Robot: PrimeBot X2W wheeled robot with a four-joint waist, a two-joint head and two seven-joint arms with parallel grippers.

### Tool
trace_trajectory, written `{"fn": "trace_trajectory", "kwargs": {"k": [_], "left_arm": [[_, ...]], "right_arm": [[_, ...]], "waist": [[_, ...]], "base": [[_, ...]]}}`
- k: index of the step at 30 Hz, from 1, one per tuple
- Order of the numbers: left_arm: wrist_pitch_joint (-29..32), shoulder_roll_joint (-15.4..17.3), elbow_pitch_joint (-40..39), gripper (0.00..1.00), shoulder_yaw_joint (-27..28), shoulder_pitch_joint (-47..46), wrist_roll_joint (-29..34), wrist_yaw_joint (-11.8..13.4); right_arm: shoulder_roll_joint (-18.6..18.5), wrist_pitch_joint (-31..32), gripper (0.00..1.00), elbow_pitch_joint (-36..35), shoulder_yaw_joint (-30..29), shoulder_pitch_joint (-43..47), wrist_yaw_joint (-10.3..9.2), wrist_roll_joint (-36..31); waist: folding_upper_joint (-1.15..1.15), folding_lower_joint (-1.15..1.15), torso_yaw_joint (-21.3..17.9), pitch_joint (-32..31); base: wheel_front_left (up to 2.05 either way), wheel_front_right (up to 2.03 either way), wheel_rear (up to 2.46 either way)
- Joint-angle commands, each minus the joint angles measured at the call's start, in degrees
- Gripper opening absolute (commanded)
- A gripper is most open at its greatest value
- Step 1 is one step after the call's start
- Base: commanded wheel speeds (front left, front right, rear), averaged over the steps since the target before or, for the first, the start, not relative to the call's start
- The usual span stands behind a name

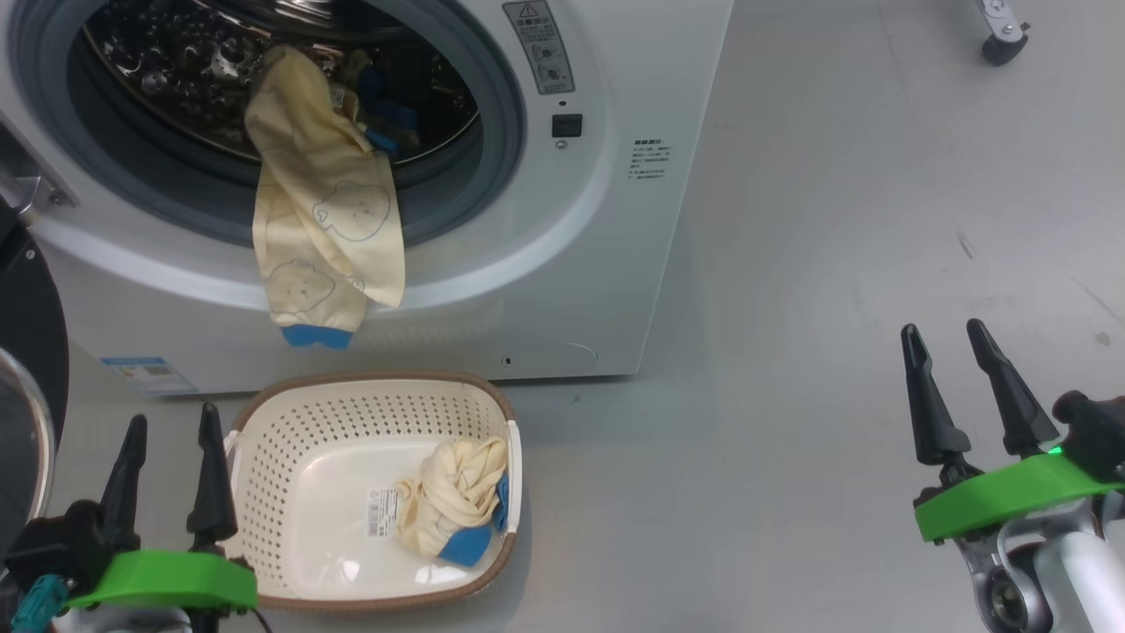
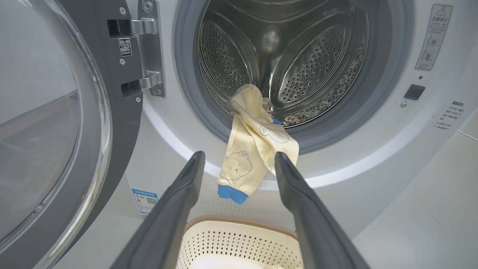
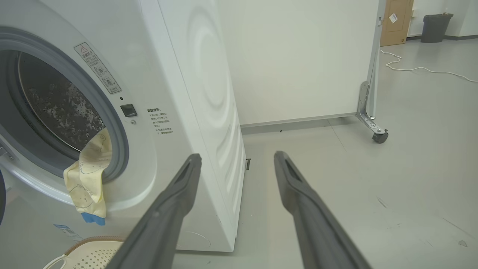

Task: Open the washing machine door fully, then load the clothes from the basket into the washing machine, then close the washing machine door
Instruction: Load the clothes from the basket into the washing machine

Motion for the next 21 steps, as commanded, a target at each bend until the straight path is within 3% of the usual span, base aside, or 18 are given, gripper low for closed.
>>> {"fn": "trace_trajectory", "kwargs": {"k": [1,21], "left_arm": [[-0.4,0.7,-2.5,1.0,2.7,-0.6,0.5,0.0],[-0.4,-0.2,-1.8,1.0,2.1,-0.3,-0.4,0.0]], "right_arm": [[-1.7,-0.4,1.0,-1.6,0.9,-0.4,0.09,-0.4],[-1.6,-0.4,1.0,-2.1,0.5,-0.6,0.09,-0.6]], "waist": [[0.0,0.0,0.0,-0.1],[0.0,0.0,0.0,1.2]], "base": [[0.0,0.0,0.0],[0.0,0.0,0.0]]}}
